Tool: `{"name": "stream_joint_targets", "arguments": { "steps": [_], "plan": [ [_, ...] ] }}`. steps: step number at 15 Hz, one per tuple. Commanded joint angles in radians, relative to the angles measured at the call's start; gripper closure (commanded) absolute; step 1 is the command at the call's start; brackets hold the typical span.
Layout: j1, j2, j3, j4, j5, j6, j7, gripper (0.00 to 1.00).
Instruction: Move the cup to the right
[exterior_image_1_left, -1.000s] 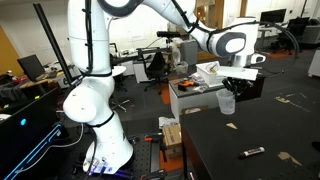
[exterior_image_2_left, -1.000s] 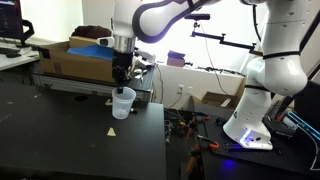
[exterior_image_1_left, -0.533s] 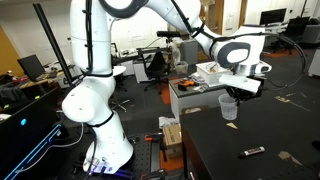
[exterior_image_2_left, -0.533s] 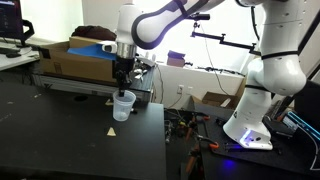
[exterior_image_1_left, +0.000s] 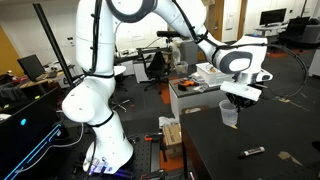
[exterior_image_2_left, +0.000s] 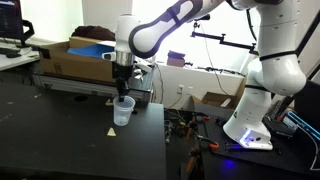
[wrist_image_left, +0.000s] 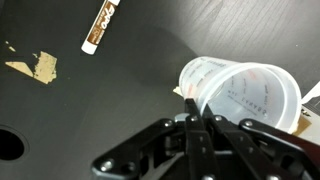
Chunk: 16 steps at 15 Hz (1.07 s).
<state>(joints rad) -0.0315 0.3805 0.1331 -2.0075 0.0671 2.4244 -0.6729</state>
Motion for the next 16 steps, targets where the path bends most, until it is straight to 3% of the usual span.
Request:
{"name": "stream_joint_targets", "arguments": {
  "steps": [1, 16],
  "plan": [
    [0.004, 0.039, -0.011, 0.042, -0.026, 0.006, 0.050, 0.99],
    [-0.027, 0.166, -0.010, 0.149, -0.012, -0.043, 0.082, 0.99]
  ]
}}
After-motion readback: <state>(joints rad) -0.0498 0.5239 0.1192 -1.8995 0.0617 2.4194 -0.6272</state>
